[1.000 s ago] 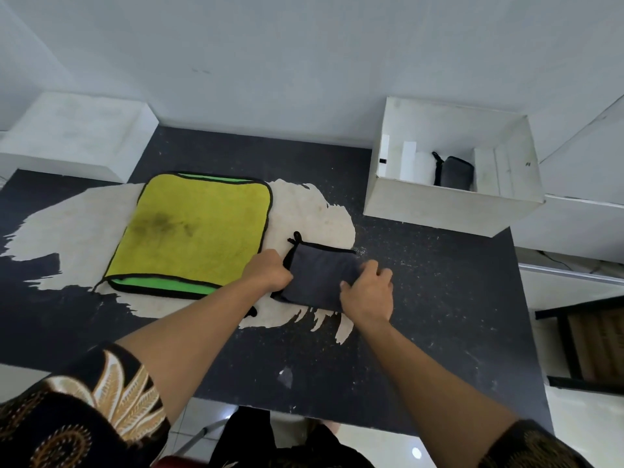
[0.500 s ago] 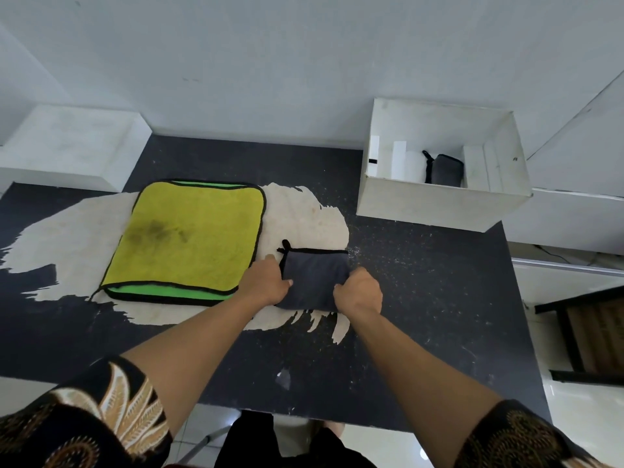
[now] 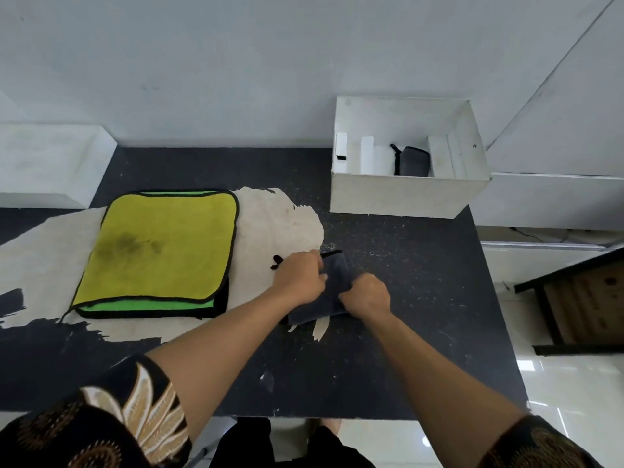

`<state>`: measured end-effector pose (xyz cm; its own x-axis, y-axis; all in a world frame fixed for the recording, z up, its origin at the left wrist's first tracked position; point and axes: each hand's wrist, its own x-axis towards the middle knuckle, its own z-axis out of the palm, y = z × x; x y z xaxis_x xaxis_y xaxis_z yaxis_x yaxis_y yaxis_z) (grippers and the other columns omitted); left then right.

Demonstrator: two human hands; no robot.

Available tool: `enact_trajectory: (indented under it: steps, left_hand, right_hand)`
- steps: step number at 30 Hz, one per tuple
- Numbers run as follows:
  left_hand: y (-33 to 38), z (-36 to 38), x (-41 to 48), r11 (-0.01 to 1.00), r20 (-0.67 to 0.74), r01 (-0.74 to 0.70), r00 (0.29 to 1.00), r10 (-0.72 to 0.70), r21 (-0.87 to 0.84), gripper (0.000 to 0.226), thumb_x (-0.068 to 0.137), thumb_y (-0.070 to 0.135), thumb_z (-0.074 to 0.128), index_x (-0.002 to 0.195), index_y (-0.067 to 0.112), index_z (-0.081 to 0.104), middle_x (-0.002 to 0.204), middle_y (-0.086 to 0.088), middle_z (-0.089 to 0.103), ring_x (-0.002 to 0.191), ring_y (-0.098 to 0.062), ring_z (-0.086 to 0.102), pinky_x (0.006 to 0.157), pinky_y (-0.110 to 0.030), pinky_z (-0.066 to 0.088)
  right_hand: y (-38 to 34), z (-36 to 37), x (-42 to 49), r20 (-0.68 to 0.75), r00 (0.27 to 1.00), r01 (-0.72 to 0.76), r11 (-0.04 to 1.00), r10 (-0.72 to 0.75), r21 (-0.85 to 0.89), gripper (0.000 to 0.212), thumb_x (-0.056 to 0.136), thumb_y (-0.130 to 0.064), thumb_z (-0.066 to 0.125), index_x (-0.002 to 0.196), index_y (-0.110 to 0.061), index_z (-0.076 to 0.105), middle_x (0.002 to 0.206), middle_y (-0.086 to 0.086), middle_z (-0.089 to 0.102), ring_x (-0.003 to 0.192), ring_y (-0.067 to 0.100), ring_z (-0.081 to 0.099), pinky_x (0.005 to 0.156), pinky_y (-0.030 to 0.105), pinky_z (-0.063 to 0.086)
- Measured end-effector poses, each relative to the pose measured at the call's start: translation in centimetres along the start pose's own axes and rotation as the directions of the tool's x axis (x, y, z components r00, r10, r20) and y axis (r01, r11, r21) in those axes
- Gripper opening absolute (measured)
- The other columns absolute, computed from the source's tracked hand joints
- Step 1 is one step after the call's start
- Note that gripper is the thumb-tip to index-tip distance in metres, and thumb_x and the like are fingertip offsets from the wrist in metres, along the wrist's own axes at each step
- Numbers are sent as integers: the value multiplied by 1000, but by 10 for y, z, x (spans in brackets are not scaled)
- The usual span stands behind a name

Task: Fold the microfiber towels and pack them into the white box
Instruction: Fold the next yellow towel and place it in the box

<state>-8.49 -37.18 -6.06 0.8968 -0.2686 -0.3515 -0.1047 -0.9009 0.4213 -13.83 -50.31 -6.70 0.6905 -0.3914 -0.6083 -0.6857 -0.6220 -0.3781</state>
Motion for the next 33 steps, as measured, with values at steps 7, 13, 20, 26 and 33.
enact_trajectory:
  steps: [7,13,20,26,33]
  left_hand:
    - [22,6,23,986,224,92,973,-60,-137,31,97,32,55,89,6,68,90,-9,68,93,-28,63,76,-35,46]
    - [25,9,37,967,201,231,958,-206,-109,42,92,43,58,105,4,68,100,-13,70,94,-28,67,86,-40,55]
    - [48,11,43,982,3,67,998,-69,178,72,86,52,64,136,12,30,103,-7,64,96,-31,64,68,-35,46]
    - [60,11,52,953,176,5,982,-61,302,51,92,23,58,138,10,38,120,-15,59,109,-34,59,77,-36,46]
    - [65,20,51,960,101,216,967,-235,176,76,78,39,77,134,11,34,129,-16,46,116,-33,52,79,-33,42]
  right_hand:
    - [0,-3,-1,-9,999,-39,997,40,71,44,83,-22,69,121,-6,52,117,15,62,108,32,61,79,36,51]
    - [4,-6,4,-2,999,-41,997,42,62,27,81,-28,72,97,-9,61,100,10,68,91,26,65,64,31,46]
    - [12,-2,1,-24,996,91,991,-89,100,25,83,-21,61,106,-14,60,100,9,66,94,29,64,71,33,49]
    - [20,1,-1,-54,991,126,987,-122,98,18,79,-19,61,96,-12,64,94,9,67,90,29,66,66,30,48]
    - [19,2,-5,-58,985,166,980,-160,114,23,82,-27,60,101,-15,55,95,7,65,89,29,64,64,32,44]
